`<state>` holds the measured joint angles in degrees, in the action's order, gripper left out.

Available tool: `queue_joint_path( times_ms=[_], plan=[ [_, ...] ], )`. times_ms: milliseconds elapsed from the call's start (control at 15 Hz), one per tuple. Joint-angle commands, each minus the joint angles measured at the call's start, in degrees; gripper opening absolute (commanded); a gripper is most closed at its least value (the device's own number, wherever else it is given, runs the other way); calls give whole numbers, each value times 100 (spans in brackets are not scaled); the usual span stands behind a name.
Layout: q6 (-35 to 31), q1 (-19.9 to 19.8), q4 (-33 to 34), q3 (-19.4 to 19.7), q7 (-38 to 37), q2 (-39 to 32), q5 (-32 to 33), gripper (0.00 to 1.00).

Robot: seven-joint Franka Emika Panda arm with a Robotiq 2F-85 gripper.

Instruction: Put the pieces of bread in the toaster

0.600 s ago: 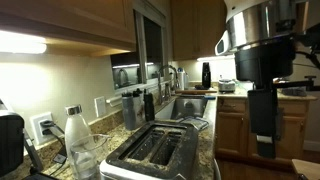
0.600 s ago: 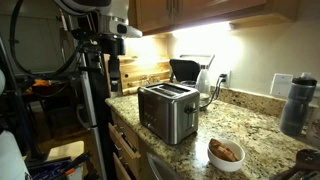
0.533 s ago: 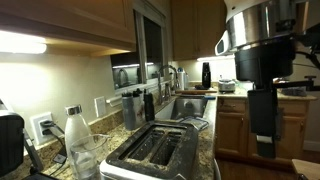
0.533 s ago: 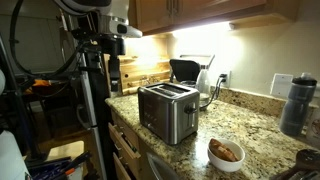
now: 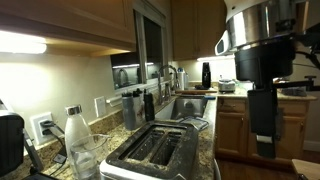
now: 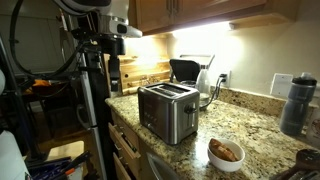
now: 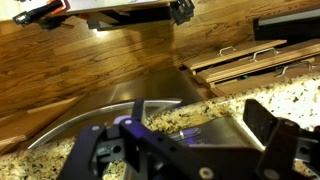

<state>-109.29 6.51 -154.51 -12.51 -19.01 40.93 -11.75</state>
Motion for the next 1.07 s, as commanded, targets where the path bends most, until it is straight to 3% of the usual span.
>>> queue_joint_path(
  times_ms=[0, 533, 1000],
  plan=[
    [10, 4, 7, 7, -2, -1, 6, 100],
    [-124, -278, 34, -24, -369, -115, 103, 100],
    [-356, -750, 33, -38, -1062, -132, 201, 100]
  ],
)
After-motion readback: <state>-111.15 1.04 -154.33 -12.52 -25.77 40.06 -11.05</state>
